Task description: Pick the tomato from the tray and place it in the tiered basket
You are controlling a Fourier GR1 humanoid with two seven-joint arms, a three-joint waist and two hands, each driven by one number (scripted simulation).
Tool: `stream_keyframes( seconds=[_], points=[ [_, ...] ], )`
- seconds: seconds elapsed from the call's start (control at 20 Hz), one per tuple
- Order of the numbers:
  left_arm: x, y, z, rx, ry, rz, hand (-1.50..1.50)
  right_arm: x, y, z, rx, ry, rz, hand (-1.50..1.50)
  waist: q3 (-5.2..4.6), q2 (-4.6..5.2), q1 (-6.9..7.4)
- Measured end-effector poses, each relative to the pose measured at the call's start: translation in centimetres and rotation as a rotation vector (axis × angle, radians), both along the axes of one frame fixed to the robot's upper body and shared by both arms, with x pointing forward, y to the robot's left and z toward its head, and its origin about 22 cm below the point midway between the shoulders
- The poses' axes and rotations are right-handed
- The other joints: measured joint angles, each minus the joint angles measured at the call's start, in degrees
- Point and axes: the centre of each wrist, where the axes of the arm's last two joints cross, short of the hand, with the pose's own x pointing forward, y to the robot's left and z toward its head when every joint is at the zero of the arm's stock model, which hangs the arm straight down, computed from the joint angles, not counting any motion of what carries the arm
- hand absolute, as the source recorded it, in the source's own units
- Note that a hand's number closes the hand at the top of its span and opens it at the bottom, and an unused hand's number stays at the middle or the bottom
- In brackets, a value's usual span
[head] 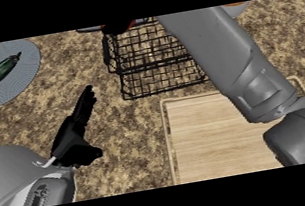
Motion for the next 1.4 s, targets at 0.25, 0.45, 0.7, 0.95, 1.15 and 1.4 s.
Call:
stream_keyframes(
  seconds=[0.25,0.45,0.7,0.95,1.15,1.4],
  points=[
    [0.3,0.4,-0.1,-0.004,0.004,0.009,0.00,0.3,-0.1,-0.6,0.112,0.163,-0.031,-1.50,0.08,-0.06,-0.05],
    [0.1,0.4,-0.1,-0.001,0.010,0.017,0.00,0.4,-0.5,0.3,0.197,0.168,-0.077,-1.50,0.04,-0.17,-0.47],
    [0.2,0.2,-0.2,0.005,0.013,0.025,0.00,1.1,-3.7,1.9,0.244,0.027,-0.255,-1.50,0.02,-0.19,-1.02],
    [0.0,0.3,-0.2,0.008,0.002,0.029,0.00,1.9,-8.9,2.3,0.274,-0.139,-0.477,-1.50,0.13,-0.29,-1.31],
    [0.0,0.8,-0.3,0.000,0.005,0.035,0.00,2.1,-15.2,3.8,0.363,-0.236,-0.592,-1.50,0.21,-0.27,-1.58],
    [-0.3,0.8,-0.2,0.002,0.002,0.034,0.00,1.1,-23.8,3.3,0.460,-0.290,-0.649,-1.50,0.17,-0.38,-1.81]
  ],
)
